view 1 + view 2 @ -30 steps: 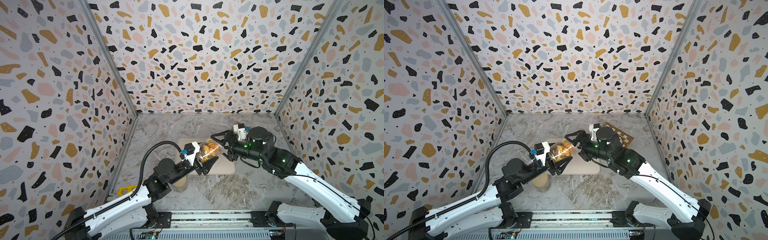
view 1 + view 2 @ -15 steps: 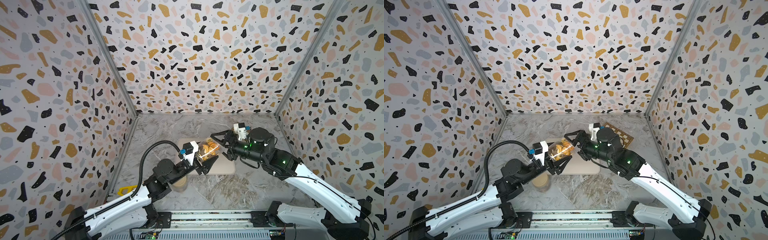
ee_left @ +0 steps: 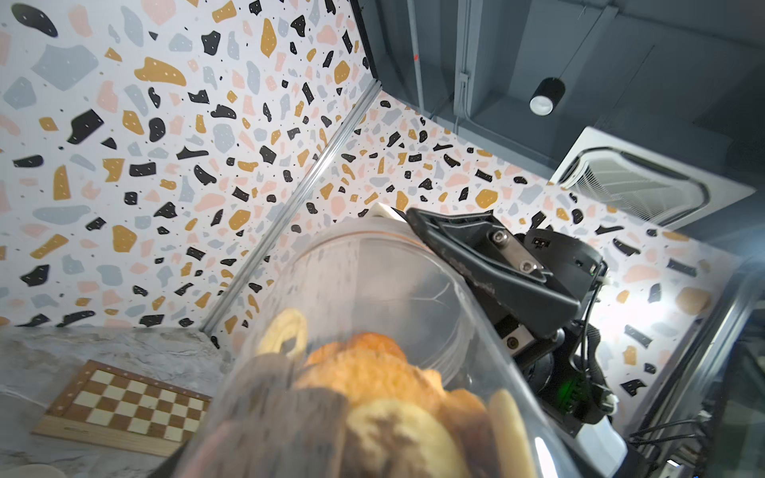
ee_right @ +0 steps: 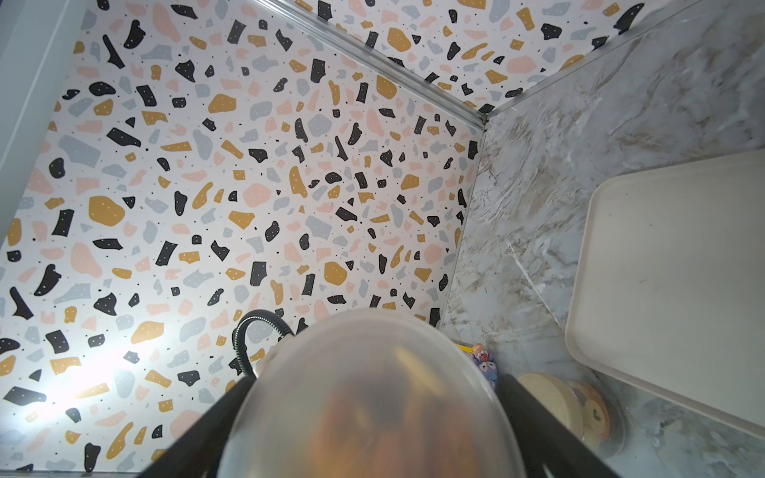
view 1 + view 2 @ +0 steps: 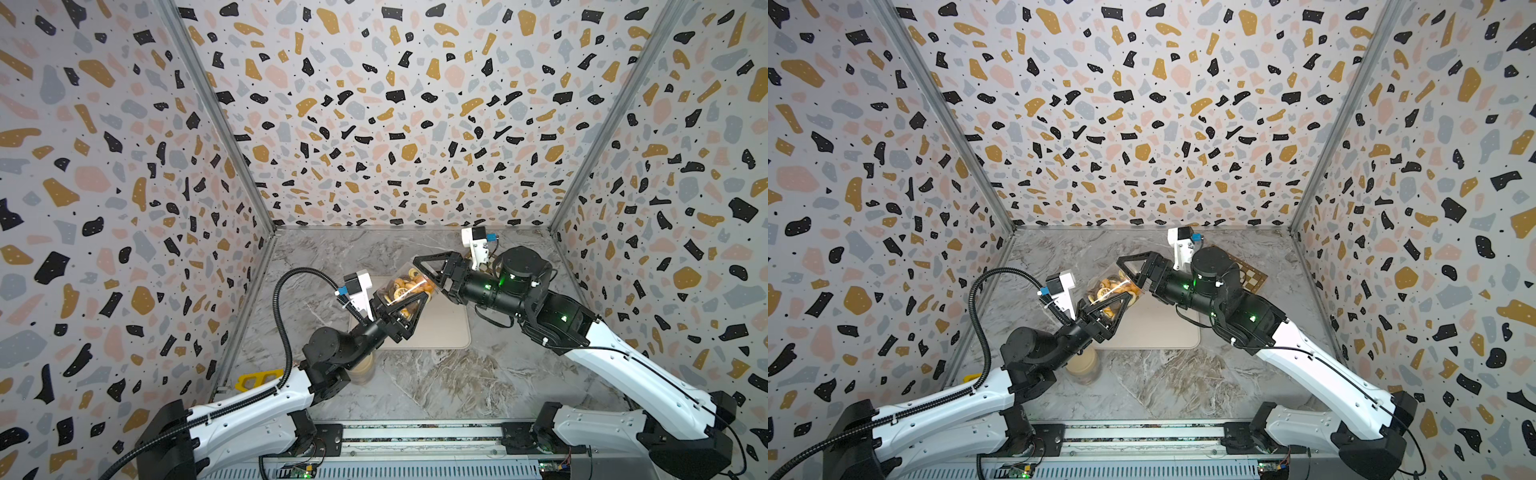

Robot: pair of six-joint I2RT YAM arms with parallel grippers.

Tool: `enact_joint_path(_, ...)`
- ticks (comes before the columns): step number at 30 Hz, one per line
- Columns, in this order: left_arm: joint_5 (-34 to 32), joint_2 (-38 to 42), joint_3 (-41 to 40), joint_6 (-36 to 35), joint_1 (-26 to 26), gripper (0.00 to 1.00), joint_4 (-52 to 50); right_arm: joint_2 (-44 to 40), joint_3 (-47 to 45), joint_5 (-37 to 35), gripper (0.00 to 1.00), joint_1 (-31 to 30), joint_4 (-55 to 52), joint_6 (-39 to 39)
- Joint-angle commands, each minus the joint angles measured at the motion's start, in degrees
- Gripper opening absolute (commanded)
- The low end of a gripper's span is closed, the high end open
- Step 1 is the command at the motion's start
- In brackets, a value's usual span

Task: Pour the cookies out of the jar
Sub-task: Unscrew the lid from the jar.

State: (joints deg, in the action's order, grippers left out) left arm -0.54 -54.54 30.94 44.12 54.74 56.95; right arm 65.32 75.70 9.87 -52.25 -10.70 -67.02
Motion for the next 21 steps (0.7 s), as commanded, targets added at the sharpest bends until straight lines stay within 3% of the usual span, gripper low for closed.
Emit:
enact_joint_path(1, -7.4, 1.5, -0.7, 7.6, -0.9, 0.0, 12.0, -2.5, 4.0, -0.5, 0.72, -0.5, 1.4, 5.7)
enact_joint_path(15, -7.4, 2.2, -1.6, 14.2, -1.0, 0.0, 12.4, -2.8, 4.9, 0.7, 0.73, -0.2, 8.3, 12.7)
enact_joint_path(19, -7.7, 4.5, -1.8, 12.2, -1.0, 0.0, 8.4, -3.2, 6.5, -1.4, 0.73, 2.7, 3.5, 13.5)
enact_joint_path(21, -7.9, 6.2, -1.7, 10.5, -1.0, 0.0, 5.7, -3.8, 8.4, -4.6, 0.74, 6.3, -4.1, 15.3)
